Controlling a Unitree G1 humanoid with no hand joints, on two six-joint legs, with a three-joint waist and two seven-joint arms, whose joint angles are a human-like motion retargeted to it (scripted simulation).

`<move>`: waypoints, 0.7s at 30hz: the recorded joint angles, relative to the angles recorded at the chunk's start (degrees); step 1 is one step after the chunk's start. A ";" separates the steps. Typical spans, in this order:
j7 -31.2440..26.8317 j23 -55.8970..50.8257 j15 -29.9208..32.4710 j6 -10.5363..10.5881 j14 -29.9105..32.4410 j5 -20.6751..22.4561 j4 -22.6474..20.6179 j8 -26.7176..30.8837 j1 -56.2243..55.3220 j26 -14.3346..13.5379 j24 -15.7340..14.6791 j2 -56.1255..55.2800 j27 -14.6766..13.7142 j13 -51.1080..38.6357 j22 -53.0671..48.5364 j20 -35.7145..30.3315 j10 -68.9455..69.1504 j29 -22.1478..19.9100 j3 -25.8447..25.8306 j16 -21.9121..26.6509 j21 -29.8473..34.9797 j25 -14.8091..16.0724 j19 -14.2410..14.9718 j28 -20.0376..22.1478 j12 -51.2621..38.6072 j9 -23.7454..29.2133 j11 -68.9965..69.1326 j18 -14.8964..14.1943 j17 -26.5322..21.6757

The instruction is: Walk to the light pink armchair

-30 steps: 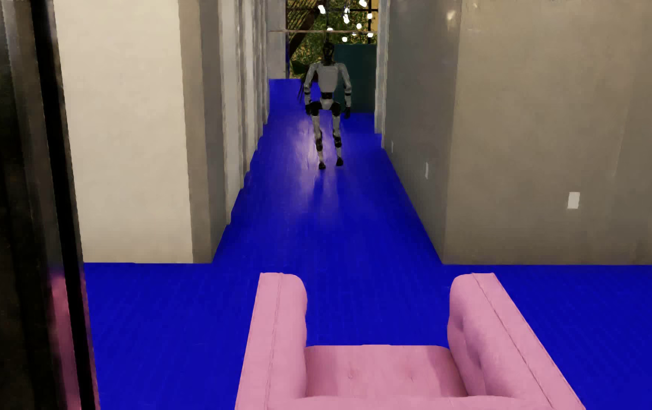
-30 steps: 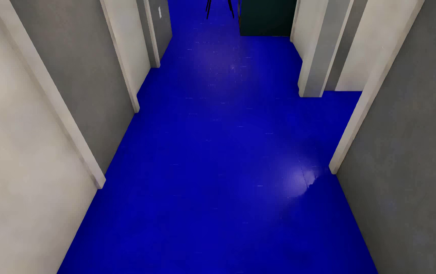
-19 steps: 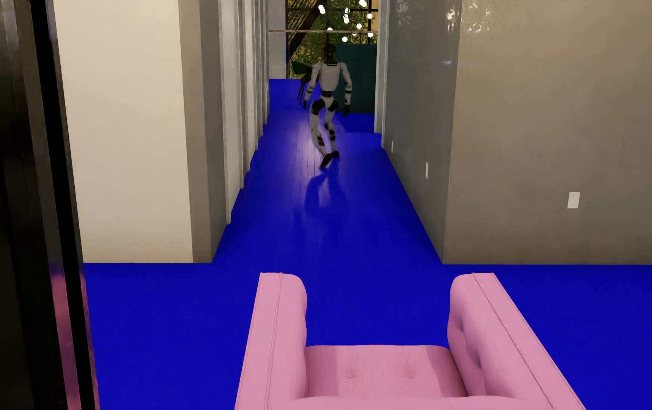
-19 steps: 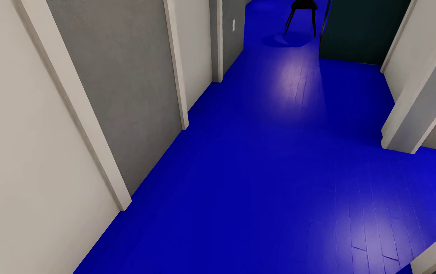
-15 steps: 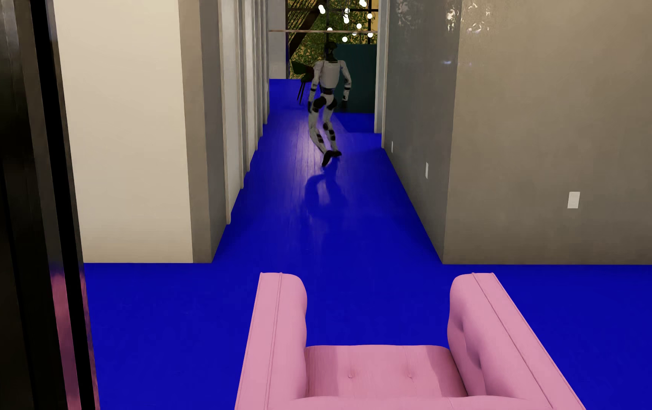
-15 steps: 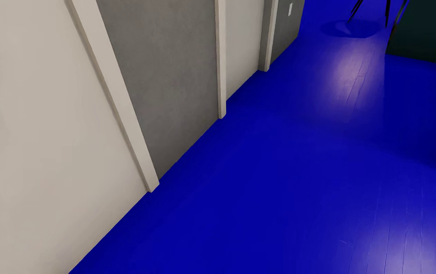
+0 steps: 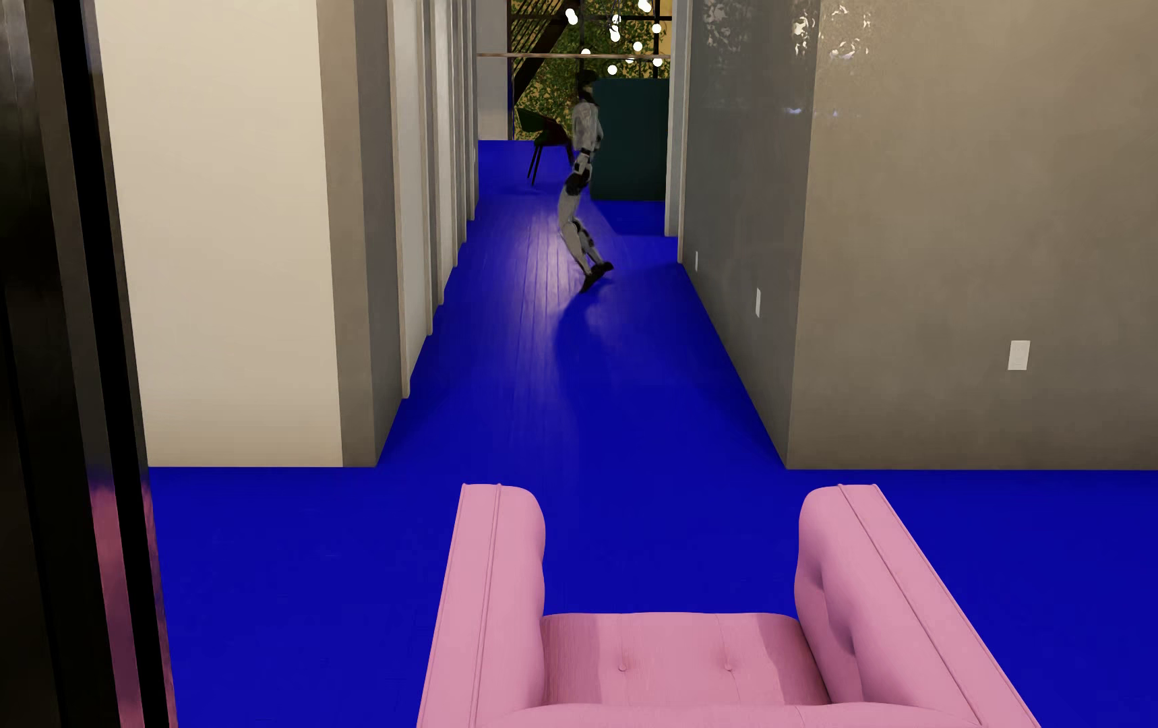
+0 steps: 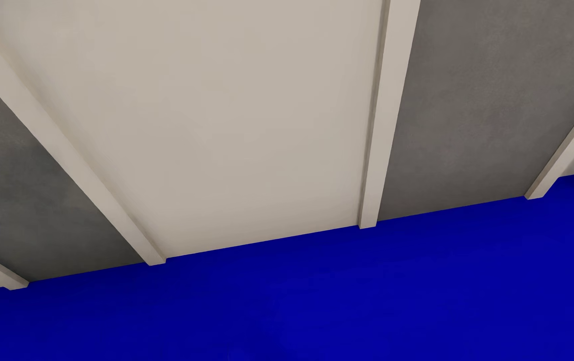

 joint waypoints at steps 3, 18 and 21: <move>0.00 -2.03 1.06 0.25 -3.98 -0.53 -0.46 0.00 -4.31 0.00 0.00 0.98 0.00 0.25 -1.17 -0.21 -0.53 0.00 0.43 -0.48 1.12 0.00 0.00 0.00 -0.11 0.31 -1.69 0.00 0.66; 0.00 -17.31 1.91 -1.01 -1.69 -0.90 2.11 0.00 -20.49 0.00 0.00 11.81 0.00 -2.26 2.55 -9.50 8.52 0.00 8.44 -5.24 8.97 0.00 0.00 0.00 5.41 2.64 -8.00 0.00 2.47; 0.00 -12.87 5.49 -1.47 -0.67 -3.25 -1.19 0.00 -23.11 0.00 0.00 14.10 0.00 -0.57 3.39 -8.53 13.39 0.00 11.53 -5.67 9.09 0.00 0.00 0.00 5.41 2.10 -3.63 0.00 2.92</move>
